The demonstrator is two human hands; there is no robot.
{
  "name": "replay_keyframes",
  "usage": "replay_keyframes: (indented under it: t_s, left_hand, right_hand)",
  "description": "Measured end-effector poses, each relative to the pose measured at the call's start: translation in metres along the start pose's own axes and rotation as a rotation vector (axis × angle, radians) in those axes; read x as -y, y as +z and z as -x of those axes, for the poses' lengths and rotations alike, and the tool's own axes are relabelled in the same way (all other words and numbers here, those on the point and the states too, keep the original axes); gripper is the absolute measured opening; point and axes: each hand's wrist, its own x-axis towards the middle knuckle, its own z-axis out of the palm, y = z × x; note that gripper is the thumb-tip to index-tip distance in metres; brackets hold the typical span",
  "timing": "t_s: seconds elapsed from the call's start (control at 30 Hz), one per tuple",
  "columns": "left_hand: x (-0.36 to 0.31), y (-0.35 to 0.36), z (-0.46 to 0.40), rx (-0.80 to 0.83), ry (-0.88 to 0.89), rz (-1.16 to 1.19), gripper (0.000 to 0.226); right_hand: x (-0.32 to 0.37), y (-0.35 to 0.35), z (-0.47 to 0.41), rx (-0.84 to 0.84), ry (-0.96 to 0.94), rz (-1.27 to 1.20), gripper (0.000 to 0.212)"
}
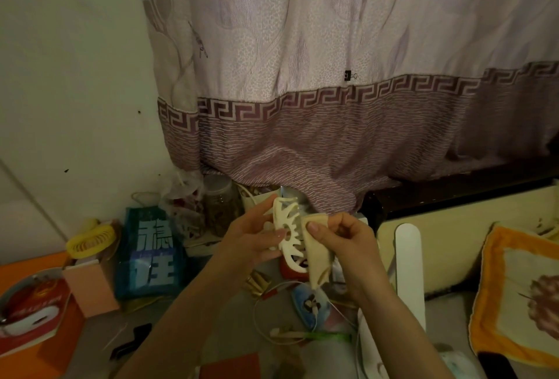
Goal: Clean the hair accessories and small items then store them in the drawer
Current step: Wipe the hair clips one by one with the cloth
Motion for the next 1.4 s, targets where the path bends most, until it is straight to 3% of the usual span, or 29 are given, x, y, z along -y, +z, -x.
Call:
replay_keyframes:
  t_s: [0.17, 0.27, 0.43, 0.67, 0.8, 0.9, 1.1, 1.4]
  left_hand:
    - [0.004, 0.004, 0.0, 0.064, 0.031, -0.034, 0.065]
    - [0.005, 0.002, 0.001, 0.074, 0.065, -0.071, 0.06]
    - [0.008, 0.0, 0.002, 0.049, 0.108, -0.166, 0.056]
    - [0.008, 0.004, 0.003, 0.011, 0.174, -0.245, 0.049]
    - [0.009, 0.004, 0.005, -0.03, 0.209, -0.288, 0.045]
    - [0.009, 0.004, 0.008, -0.042, 0.22, -0.323, 0.046]
    - [0.015, 0.001, 0.014, -0.007, 0.207, -0.352, 0.054]
    - [0.017, 0.01, 0.022, 0.101, 0.21, -0.393, 0.048]
  right_hand:
    - [-0.004, 0.003, -0.006, 0.012, 0.042, 0.014, 0.022]
    - [-0.004, 0.005, -0.003, 0.057, 0.072, -0.005, 0.033]
    - [-0.002, 0.005, 0.003, 0.195, 0.046, 0.012, 0.012]
    - [-0.006, 0.005, 0.006, 0.088, -0.015, 0.043, 0.01]
    - [-0.007, 0.003, 0.006, 0.044, 0.007, 0.031, 0.035]
    - [-0.005, -0.002, 0.005, 0.022, 0.019, 0.034, 0.016]
    - [0.007, -0.007, 0.001, -0.006, 0.012, -0.045, 0.011]
    - [0.001, -0.004, 0.003, 0.02, -0.011, 0.075, 0.009]
